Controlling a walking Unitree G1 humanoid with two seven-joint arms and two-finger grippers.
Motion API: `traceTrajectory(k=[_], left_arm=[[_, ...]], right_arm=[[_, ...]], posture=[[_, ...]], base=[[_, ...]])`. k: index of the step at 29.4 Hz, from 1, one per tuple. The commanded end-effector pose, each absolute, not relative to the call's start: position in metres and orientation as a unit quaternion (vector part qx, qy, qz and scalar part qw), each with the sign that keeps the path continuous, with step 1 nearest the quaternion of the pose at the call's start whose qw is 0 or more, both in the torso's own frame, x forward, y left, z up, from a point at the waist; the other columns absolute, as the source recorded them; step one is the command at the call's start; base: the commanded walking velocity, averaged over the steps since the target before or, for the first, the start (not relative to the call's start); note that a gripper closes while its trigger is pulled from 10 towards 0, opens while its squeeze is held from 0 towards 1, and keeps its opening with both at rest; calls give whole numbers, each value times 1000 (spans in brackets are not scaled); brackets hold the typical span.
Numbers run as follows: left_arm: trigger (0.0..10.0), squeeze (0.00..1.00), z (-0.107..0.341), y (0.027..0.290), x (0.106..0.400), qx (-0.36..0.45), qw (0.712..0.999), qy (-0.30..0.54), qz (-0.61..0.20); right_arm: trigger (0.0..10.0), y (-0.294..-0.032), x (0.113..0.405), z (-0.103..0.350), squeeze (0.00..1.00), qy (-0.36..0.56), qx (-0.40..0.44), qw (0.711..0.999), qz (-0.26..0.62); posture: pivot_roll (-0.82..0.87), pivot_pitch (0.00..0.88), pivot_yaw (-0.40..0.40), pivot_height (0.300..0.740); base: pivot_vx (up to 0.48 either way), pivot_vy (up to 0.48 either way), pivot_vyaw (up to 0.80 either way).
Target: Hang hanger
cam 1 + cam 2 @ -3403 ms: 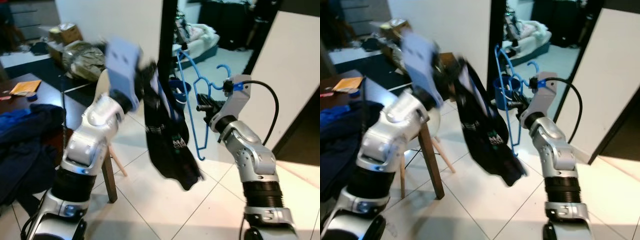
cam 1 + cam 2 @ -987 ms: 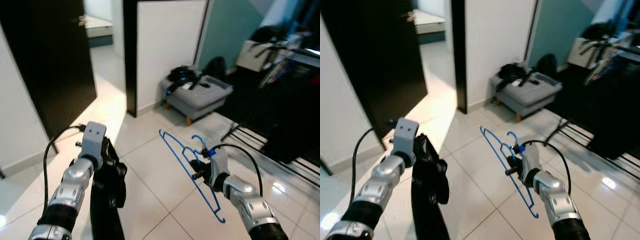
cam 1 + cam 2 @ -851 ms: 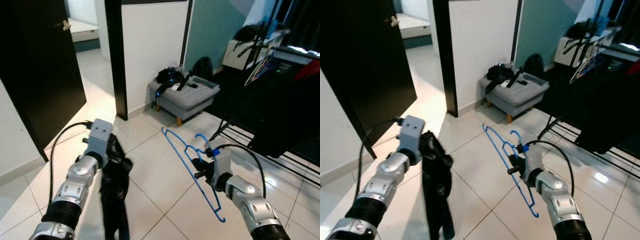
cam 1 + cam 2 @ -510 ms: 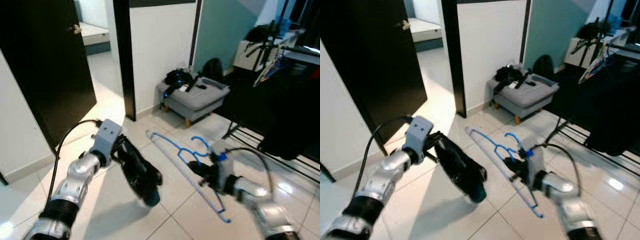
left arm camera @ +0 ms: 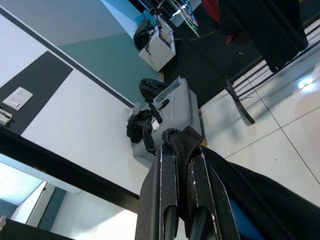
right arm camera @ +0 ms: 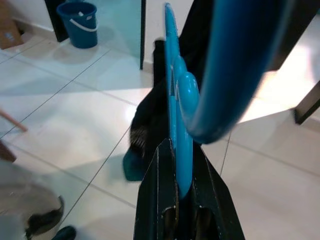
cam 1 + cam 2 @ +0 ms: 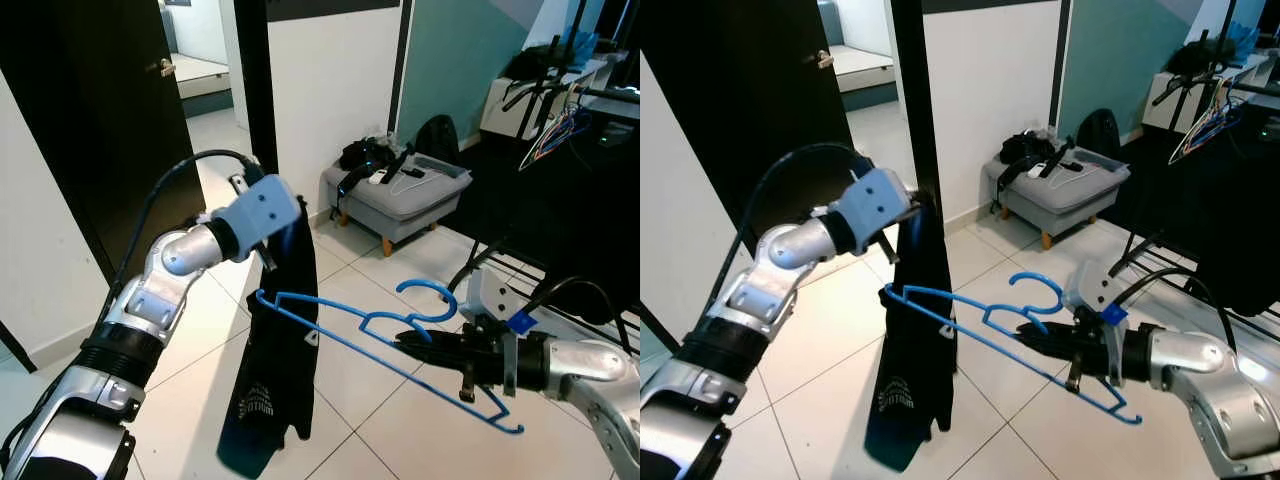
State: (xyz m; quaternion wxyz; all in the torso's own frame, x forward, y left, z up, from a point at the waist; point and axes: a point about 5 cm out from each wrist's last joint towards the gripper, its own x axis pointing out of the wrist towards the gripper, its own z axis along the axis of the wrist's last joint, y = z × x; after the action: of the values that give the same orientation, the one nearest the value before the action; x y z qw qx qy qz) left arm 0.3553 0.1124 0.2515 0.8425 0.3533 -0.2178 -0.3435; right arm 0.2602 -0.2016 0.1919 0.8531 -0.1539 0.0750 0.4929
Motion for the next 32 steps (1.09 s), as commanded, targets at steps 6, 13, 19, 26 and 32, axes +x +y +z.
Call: traceTrajectory(k=[6, 13, 19, 26, 32], left_arm=[[10000, 0, 232, 117, 359, 408, 835, -177, -324], [10000, 0, 214, 135, 370, 449, 846, -119, -262], [10000, 0, 206, 138, 370, 465, 845, -104, -244], [10000, 0, 218, 119, 362, 424, 849, -158, -272], [10000, 0, 228, 88, 346, 379, 837, -212, -333]], right_arm=[[10000, -197, 266, 210, 0, 43, -171, 869, 463], [10000, -197, 261, 218, 0, 55, -186, 868, 456], [10000, -199, 257, 220, 0, 64, -201, 864, 458], [10000, -203, 266, 215, 0, 73, -227, 872, 426], [10000, -195, 274, 209, 0, 73, -225, 881, 411]], posture=[[-83, 0, 57, 740], [-86, 0, 57, 740], [-90, 0, 55, 740], [-85, 0, 45, 740], [-77, 0, 37, 740]], base=[[0, 0, 0], [0, 0, 0], [0, 0, 0], [0, 0, 0], [0, 0, 0]])
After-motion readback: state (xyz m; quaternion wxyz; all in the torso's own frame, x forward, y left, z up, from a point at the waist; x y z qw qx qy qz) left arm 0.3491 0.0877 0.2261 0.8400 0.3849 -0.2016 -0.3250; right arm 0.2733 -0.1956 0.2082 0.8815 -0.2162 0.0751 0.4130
